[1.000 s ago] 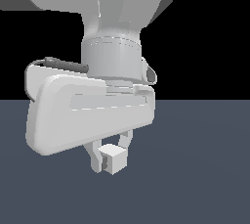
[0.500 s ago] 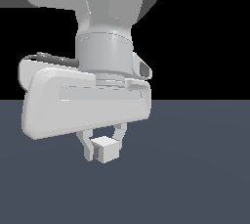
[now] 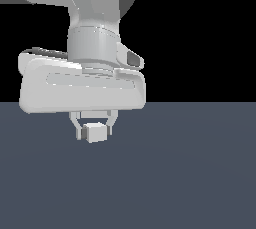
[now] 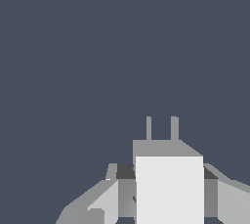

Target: Plug the charger into the wall socket.

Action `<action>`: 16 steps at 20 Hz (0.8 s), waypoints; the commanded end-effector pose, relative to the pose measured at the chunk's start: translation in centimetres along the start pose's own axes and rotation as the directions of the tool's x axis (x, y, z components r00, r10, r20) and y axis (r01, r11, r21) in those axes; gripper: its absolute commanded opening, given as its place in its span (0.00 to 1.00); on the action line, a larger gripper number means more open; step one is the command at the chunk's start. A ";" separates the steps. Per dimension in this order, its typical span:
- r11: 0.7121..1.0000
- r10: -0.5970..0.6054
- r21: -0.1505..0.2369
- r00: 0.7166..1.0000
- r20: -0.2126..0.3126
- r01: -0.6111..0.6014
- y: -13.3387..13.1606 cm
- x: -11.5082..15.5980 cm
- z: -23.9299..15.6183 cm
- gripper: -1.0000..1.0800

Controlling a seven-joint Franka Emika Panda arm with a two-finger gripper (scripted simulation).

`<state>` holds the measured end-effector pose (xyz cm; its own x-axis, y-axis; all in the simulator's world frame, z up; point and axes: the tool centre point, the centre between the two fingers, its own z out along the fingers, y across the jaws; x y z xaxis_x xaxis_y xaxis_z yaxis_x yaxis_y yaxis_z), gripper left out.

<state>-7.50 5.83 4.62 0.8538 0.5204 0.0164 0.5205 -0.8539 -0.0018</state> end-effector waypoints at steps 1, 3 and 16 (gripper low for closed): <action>0.998 0.067 -0.001 0.998 0.000 -0.067 -0.1 1.1 -0.7 0.00; 0.993 0.120 -0.001 0.993 -0.001 -0.120 0.0 2.0 -1.3 0.00; 0.913 0.408 -0.007 0.913 -0.001 -0.408 1.2 7.0 -4.4 0.00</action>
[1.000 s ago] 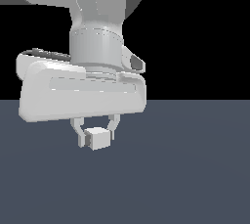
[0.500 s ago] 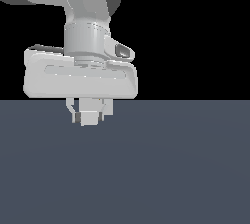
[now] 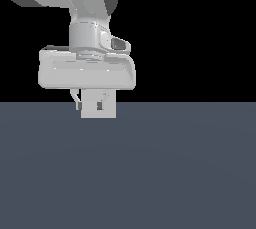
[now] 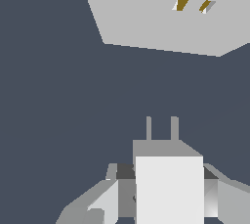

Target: Plug the charger into the wall socket.

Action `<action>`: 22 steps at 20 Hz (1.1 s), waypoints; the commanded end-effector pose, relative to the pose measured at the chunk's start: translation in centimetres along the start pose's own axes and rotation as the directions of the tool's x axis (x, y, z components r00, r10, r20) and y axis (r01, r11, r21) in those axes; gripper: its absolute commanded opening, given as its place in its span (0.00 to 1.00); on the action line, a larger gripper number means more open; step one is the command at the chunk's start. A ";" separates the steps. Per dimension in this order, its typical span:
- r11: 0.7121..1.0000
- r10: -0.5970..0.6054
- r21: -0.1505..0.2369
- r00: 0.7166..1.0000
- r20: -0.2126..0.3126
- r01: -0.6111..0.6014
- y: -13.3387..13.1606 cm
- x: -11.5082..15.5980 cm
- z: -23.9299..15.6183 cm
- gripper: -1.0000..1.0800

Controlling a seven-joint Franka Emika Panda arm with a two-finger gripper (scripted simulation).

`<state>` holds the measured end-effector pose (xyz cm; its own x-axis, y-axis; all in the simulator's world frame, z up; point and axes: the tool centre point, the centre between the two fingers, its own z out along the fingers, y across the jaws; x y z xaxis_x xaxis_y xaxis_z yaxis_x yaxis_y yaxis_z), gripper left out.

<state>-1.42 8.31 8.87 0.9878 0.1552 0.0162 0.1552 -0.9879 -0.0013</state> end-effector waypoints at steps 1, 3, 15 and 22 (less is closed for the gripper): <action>0.999 0.044 -0.001 0.999 0.001 -0.044 0.1 0.7 -0.4 0.00; 0.998 0.070 -0.002 0.998 0.001 -0.070 0.1 1.2 -0.7 0.00; 0.993 0.114 -0.003 0.993 0.001 -0.114 0.3 2.0 -1.1 0.00; 0.993 0.114 -0.003 0.993 0.001 -0.114 0.4 2.4 -1.1 0.00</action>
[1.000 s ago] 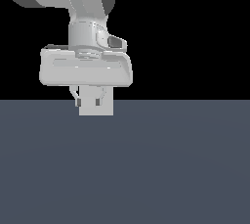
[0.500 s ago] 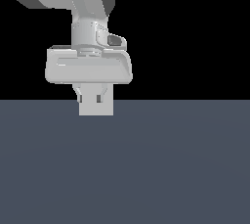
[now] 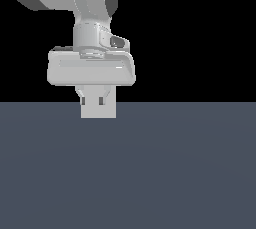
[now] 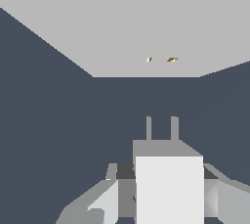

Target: Plug the charger into the wall socket.

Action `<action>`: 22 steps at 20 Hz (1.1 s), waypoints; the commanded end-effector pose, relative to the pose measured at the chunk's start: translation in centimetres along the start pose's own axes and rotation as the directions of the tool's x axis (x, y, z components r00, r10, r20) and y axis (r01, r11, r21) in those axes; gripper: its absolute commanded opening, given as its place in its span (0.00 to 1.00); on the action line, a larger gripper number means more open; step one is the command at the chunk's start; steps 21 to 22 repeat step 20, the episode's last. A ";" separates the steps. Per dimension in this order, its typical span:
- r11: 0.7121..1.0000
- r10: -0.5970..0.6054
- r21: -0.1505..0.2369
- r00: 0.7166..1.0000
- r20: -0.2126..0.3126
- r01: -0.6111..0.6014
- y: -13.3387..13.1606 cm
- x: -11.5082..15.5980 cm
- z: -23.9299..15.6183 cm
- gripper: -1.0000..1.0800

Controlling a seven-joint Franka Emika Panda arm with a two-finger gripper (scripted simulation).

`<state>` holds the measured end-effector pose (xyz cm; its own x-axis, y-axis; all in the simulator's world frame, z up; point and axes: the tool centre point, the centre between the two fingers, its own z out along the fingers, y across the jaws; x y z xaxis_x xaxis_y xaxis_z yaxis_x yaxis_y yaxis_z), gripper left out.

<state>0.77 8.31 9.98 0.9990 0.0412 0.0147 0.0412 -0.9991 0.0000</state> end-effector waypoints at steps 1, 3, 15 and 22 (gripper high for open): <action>1.000 0.000 0.000 1.000 0.000 0.000 0.0 0.4 0.0 0.00; 1.000 0.000 0.000 1.000 0.000 0.000 0.0 0.8 0.0 0.00; 1.000 0.000 0.000 1.000 0.000 0.000 0.0 4.4 0.1 0.00; 1.000 0.000 0.000 1.000 0.000 0.000 0.0 4.7 0.1 0.00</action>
